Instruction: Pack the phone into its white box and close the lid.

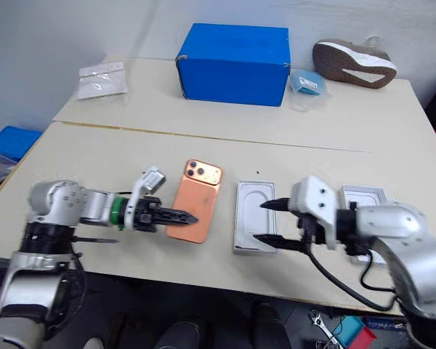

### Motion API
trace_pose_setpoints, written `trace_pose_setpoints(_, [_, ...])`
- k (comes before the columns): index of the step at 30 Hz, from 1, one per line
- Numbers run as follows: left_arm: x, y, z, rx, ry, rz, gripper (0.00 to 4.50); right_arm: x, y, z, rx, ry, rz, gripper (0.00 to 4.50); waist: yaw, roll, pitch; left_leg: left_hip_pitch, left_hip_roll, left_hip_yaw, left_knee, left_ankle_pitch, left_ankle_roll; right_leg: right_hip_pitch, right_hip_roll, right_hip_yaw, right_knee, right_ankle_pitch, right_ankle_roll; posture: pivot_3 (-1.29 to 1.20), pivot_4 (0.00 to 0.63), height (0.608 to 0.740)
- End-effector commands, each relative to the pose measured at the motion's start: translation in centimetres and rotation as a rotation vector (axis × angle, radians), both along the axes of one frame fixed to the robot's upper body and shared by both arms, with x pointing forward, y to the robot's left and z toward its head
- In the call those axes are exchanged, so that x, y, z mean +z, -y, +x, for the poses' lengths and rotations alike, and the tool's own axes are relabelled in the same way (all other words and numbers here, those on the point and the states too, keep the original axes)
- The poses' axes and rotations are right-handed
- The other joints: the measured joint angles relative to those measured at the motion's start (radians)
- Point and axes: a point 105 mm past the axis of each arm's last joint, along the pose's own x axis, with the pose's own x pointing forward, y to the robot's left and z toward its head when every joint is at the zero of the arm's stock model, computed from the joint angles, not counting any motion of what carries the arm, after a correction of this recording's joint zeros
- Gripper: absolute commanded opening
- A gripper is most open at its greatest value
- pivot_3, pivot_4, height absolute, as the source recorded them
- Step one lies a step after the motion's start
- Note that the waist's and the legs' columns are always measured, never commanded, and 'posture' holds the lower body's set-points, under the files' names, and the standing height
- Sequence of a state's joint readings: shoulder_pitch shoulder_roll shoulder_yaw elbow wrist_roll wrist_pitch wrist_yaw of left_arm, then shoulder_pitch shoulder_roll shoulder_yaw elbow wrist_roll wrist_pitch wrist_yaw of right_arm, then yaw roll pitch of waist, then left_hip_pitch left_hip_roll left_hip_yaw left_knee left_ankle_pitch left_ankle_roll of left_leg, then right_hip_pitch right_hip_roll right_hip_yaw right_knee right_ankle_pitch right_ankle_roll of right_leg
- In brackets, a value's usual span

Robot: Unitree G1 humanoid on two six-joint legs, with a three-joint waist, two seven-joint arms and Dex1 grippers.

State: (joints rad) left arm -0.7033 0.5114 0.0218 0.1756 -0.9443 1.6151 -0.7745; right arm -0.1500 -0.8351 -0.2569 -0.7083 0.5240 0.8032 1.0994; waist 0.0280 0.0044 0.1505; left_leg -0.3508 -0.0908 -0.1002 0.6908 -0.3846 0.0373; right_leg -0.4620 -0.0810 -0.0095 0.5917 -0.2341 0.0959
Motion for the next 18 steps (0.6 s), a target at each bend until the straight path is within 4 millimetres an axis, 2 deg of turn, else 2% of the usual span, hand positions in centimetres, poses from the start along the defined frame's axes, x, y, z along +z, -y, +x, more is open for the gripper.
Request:
trace_pose_setpoints(1, [1.3, 2.4, -0.1, -0.032, 0.047, -0.053, 0.11, 1.3, 0.9, -1.2, -0.044, 0.044, 0.003, 4.49, -0.004, -0.003, 0.002, -0.001, 0.0, 0.0, 0.001, 0.0, 0.0, 0.0, 0.0, 0.0, -0.001, 0.0, 0.0, 0.0, 0.15, 0.74])
trace_pose_setpoints(3, [1.1, 4.5, 0.8, 0.002, 0.027, -0.066, 0.11, 1.1, 1.8, -1.7, -0.089, 0.031, -0.008, 4.5, 0.0, -0.003, 0.002, 0.0, 0.0, 0.0, 0.003, 0.0, -0.001, 0.0, 0.001, 0.0, -0.001, 0.001, 0.001, 0.0, 0.15, 0.74])
trace_pose_setpoints(8, [-0.6, 7.8, 1.9, 0.082, -0.049, -0.007, 0.11, 0.8, 2.9, -2.0, -0.169, 0.034, -0.013, 4.5, 0.001, -0.004, 0.003, 0.0, 0.0, 0.001, 0.008, 0.0, -0.002, 0.0, 0.002, 0.001, 0.0, 0.003, 0.005, 0.0, 0.15, 0.74])
trace_pose_setpoints(13, [-1.4, 9.6, 2.3, 0.12, -0.112, 0.017, 0.11, 0.4, 3.1, -1.3, -0.216, 0.061, -0.029, 4.5, 0.0, -0.004, 0.003, 0.001, 0.0, 0.001, 0.008, 0.0, -0.004, -0.001, 0.003, 0.003, 0.001, 0.003, 0.005, 0.0, 0.15, 0.74])
trace_pose_setpoints(18, [-1.9, 9.8, 2.2, 0.134, -0.131, 0.039, 0.11, 0.3, 3.0, -0.9, -0.234, 0.066, -0.03, 4.5, 0.001, -0.004, 0.003, 0.0, 0.0, 0.001, 0.008, 0.0, -0.004, -0.001, 0.002, 0.003, 0.001, 0.003, 0.005, 0.0, 0.15, 0.74])
